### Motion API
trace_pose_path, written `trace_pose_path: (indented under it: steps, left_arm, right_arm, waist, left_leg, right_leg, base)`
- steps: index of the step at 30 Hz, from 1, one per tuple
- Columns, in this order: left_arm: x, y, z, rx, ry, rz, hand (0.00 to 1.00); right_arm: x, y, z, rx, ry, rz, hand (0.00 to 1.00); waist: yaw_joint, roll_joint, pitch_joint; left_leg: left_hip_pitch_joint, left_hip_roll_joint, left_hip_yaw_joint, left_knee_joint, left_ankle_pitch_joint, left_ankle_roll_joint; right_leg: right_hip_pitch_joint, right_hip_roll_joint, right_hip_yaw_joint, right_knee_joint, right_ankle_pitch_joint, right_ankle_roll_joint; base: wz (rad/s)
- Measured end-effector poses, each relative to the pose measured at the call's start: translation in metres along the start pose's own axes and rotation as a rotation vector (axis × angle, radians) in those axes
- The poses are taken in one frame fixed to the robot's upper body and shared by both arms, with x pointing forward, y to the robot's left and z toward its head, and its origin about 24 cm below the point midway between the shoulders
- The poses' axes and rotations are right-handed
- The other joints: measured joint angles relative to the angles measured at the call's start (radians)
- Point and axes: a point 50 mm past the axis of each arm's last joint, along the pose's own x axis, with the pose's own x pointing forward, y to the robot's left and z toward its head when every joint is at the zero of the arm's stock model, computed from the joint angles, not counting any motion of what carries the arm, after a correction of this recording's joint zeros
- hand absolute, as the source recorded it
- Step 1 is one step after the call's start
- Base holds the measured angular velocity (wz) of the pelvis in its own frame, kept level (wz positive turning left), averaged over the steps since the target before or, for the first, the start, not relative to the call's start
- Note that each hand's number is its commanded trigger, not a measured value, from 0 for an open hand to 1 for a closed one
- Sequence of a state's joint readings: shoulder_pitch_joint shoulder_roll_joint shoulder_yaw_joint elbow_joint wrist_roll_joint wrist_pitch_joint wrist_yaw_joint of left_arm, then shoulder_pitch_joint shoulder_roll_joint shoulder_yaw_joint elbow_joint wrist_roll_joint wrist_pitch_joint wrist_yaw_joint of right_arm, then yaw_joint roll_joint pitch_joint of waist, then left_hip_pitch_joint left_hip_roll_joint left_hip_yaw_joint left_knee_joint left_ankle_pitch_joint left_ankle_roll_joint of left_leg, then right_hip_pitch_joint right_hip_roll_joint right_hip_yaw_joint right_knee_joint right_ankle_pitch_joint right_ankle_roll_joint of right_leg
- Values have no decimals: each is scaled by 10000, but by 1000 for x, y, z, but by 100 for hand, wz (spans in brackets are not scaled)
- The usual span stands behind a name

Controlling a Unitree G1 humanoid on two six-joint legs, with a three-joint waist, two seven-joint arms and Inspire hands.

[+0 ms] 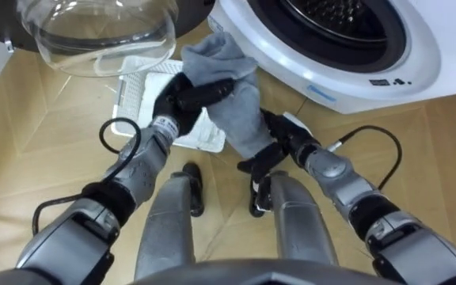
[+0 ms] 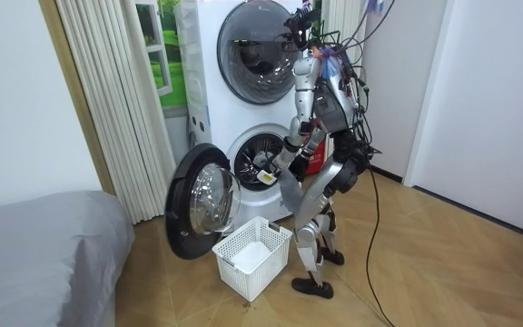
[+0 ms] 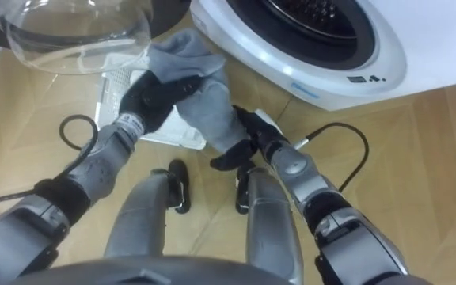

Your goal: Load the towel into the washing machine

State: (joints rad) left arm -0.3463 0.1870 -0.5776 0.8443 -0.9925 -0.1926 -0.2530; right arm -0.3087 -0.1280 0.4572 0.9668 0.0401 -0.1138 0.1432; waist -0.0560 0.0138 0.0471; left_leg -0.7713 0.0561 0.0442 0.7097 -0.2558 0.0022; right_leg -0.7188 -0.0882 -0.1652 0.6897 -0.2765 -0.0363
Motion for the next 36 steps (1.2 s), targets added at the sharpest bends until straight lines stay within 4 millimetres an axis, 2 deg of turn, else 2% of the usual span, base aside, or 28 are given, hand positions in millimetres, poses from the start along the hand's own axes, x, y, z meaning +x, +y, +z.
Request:
trace_pose_path:
  steps: [3,8,10,11,12,13,24,27,29,30,34,35,36]
  left_arm:
    - [-1,-2,-4,10,405,-651,100]
    - [-1,-11,-10,-235,898,-1693,100]
    - [-1,-13,-9,-261,955,-1955,100]
    - [-1,-14,-9,-274,966,-2120,100]
    - [-1,-15,-9,-287,980,-2169,100]
    - [-1,-15,-9,-301,1024,-2238,100]
    - [3,-23,3,-553,680,-2733,100]
    - [4,-24,8,-603,427,-2805,100]
    - [4,-23,12,-666,270,-2769,100]
    - [4,-23,12,-683,237,-2758,100]
    - [5,-20,19,-902,-143,-2609,100]
    - [6,-20,22,-908,-224,-2602,0]
    - [6,-20,23,-918,-267,-2591,0]
  right_arm:
    - [0,-2,2,-19,3,63,0]
    - [-2,-6,-2,-156,100,79,0]
    - [-2,-7,-2,-201,104,200,0]
    - [-2,-7,-1,-242,75,287,18]
    - [-2,-6,0,-272,62,330,62]
    - [-2,-6,-1,-278,66,374,100]
    - [-2,-2,5,-424,-219,663,100]
    - [-1,-1,7,-402,-375,662,100]
    - [-1,-1,10,-342,-505,669,100]
    - [0,0,10,-310,-517,663,100]
    - [1,1,11,92,-647,560,100]
    - [1,1,12,175,-702,538,100]
    - [1,0,12,217,-740,505,100]
  waist:
    - [121,136,-2]
    - [224,501,-13]
    - [269,561,-19]
    - [292,569,-22]
    - [296,571,-24]
    - [296,572,-25]
    - [247,518,-52]
    - [258,442,-95]
    - [249,331,-162]
    - [233,314,-162]
    - [190,295,-154]
    - [153,295,-153]
    - [127,295,-153]
  left_leg:
    - [6,17,-19,-34,0,0]
    - [9,14,2,-121,4,7]
    - [8,13,45,-157,18,7]
    - [9,5,74,-180,29,1]
    - [10,3,77,-184,32,-2]
    - [13,4,76,-184,36,-8]
    - [-20,25,80,59,39,-6]
    - [-20,44,79,123,39,-6]
    - [-2,65,76,114,60,-9]
    - [9,75,65,101,65,-10]
    - [79,254,27,-70,135,-19]
    - [104,260,35,-142,175,-10]
    - [114,257,27,-180,199,-3]
  right_leg:
    - [13,12,-9,-49,49,-10]
    - [-2,5,3,-44,55,-7]
    - [-50,-1,42,-16,55,-10]
    - [-87,-2,86,11,53,-11]
    - [-93,-2,90,16,52,-13]
    - [-94,3,90,17,52,-14]
    - [-133,19,134,159,58,-24]
    - [-133,37,149,200,77,-39]
    - [-104,50,138,183,118,-56]
    - [-70,59,125,169,127,-58]
    - [157,282,100,-307,414,-64]
    - [197,299,99,-414,474,-56]
    - [216,301,94,-461,496,-49]
  base:
    - [0]
    - [0]
    - [-2]
    - [-4]
    - [0]
    - [0]
    - [0]
    - [0]
    - [0]
    - [0]
    - [-8]
    - [-5]
    - [0]
